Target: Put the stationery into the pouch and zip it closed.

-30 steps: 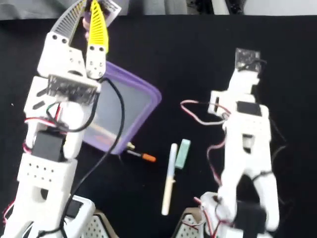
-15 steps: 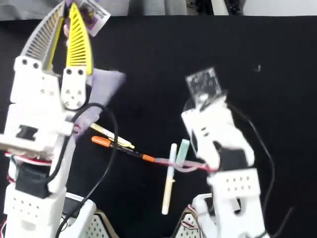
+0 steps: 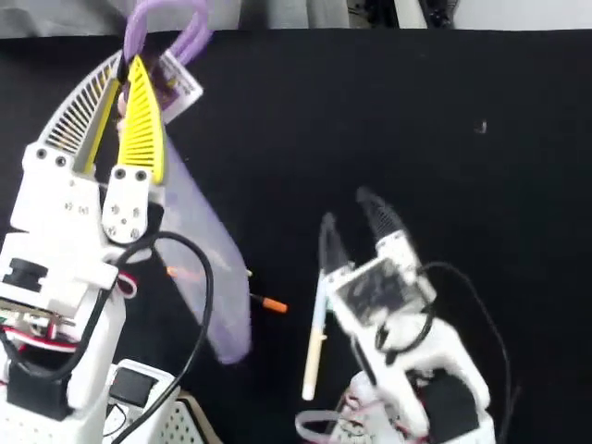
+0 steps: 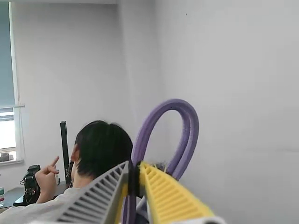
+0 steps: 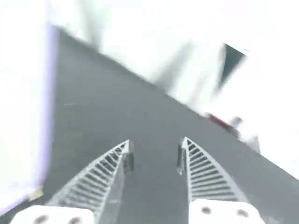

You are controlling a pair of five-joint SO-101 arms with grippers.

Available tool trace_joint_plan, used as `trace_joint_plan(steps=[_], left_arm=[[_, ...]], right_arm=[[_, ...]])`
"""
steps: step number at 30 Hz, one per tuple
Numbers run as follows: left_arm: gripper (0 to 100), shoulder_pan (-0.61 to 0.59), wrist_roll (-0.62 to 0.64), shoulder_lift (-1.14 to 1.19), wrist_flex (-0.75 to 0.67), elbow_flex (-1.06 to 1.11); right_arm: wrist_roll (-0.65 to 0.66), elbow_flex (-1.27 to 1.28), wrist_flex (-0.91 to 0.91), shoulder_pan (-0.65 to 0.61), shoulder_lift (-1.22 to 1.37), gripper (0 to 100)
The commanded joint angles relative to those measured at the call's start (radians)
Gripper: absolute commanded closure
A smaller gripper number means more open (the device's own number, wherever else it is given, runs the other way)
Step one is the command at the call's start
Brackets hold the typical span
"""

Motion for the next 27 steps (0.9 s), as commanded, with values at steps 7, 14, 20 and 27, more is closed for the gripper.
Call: trace_joint_plan(steps=[7, 14, 20, 27], left_arm=[[97, 0.030, 0.008, -0.058, 0.012, 0.071], [97, 0.194, 0.008, -0.063, 0.012, 0.093], [97, 0.199, 0.023, -0.055, -0.074, 0.070], [97, 0.197, 0.118, -0.054, -0.072, 0.064]], right_arm=[[-0.304, -0.203, 0.118, -0.210, -0.050, 72.6], [-0.385, -0.107, -0.084, -0.382, -0.050, 69.1], [-0.388, 0.048, -0.224, -0.451, -0.050, 69.1], [-0.387, 0.134, -0.259, -0.494, -0.051, 69.1]])
